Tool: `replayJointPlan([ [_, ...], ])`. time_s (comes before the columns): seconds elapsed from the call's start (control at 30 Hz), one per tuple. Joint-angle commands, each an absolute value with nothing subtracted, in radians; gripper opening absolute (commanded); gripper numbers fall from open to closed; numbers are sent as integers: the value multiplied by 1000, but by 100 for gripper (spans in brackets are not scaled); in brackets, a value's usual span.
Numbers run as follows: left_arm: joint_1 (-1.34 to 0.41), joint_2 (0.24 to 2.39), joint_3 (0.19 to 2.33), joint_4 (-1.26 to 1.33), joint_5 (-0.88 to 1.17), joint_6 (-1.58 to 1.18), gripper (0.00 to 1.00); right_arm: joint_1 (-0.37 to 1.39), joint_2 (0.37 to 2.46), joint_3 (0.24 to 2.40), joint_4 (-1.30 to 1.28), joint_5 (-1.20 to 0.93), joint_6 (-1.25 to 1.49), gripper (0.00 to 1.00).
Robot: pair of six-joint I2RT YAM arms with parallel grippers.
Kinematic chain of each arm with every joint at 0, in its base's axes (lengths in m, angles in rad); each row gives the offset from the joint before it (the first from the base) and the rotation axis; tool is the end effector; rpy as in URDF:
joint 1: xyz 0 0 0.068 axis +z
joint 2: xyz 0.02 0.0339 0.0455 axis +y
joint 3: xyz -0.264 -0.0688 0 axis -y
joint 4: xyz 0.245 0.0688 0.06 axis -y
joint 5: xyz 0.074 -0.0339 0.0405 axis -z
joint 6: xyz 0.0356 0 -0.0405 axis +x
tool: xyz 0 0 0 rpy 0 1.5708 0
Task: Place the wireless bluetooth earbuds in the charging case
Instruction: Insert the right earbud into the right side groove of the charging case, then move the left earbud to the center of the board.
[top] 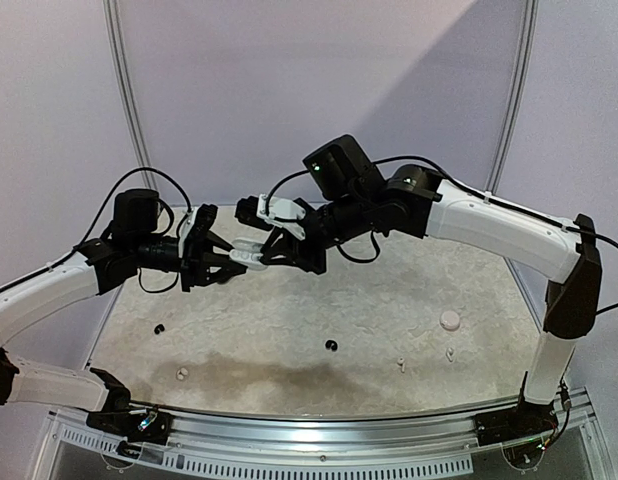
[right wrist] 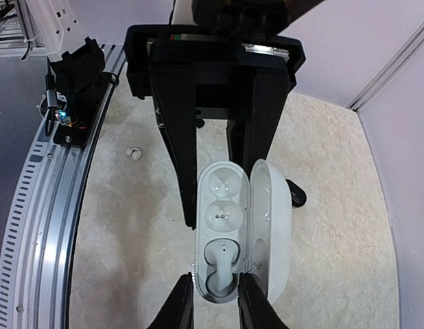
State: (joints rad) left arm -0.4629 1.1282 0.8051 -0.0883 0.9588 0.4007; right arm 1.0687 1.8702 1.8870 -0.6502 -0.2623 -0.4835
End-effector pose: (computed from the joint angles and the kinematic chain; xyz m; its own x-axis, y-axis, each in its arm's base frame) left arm 0.2061 -0.1354 0.2934 0.0324 0.2343 -0.9716 0.9939 0.0952 0.0561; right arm 0.1985 0.3807 0.3657 0.1881 -0.5903 -0.7850 -0.9710 0.0081 -0.2388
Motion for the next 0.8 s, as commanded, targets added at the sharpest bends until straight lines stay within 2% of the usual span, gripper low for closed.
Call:
replayJointPlan([
  [0.0, -473, 1123, 810, -65, 997, 414, 0, 1071, 1903, 1903, -679, -232, -480, 27],
  [0.13, -473, 1122, 808, -65, 989, 389, 0, 1071, 1901, 1905, -667, -235, -469, 34],
  [0.5, -414, 1146, 753, 101, 796, -28, 0, 1028, 1786, 1867, -462, -358, -335, 37],
  [0.77, -336, 1118, 761, 58, 676, -133, 0, 962, 1734, 1779, -261, -474, -190, 45],
])
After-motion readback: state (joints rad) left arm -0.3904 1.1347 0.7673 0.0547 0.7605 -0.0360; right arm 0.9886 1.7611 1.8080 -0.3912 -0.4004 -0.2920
